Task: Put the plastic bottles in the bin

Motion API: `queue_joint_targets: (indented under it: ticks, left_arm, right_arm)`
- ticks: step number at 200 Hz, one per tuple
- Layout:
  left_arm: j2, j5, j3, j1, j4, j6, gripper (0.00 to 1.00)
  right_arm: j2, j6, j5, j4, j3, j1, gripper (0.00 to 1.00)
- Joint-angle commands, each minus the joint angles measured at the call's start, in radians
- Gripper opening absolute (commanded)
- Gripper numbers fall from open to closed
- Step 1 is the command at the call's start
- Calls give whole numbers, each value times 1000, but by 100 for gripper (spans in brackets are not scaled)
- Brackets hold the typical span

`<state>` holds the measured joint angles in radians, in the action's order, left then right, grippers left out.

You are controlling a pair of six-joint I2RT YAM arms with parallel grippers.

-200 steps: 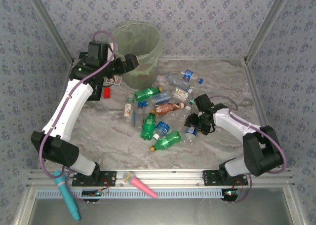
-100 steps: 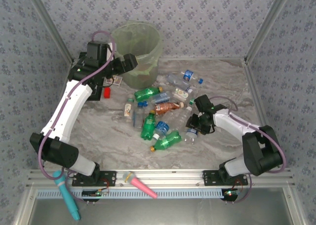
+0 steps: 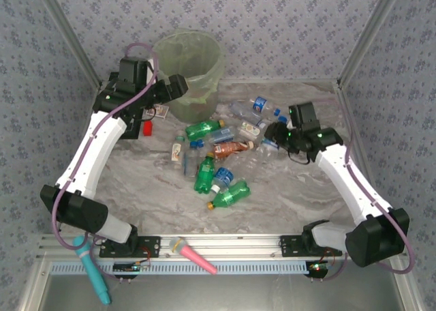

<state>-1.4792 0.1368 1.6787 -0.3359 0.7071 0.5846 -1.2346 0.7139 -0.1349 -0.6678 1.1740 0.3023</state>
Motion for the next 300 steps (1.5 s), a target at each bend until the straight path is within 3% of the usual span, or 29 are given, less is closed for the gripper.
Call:
queue_joint_targets:
  ticks: [1,81,129,216,300]
  left_arm:
    - [52,-37,15,7,18,-20,100]
    - [117,-47,-1,29,55,-30,100]
    - [156,-49,-38,40,65,-22,100]
    - [229,-52,-101,62,66,-9,100]
    - [267,-55,-139,78,64,-3,100]
  right_arm:
    - [-61,-21,-43,112,151,-2,52]
    - [-389,168,-238,511,572,8,54]
    - [-633,271,-243,622,849,69,55]
    - [-1006,327,-157,471,1381,154,57]
    - [-1027,111,-14,380,1416,209,57]
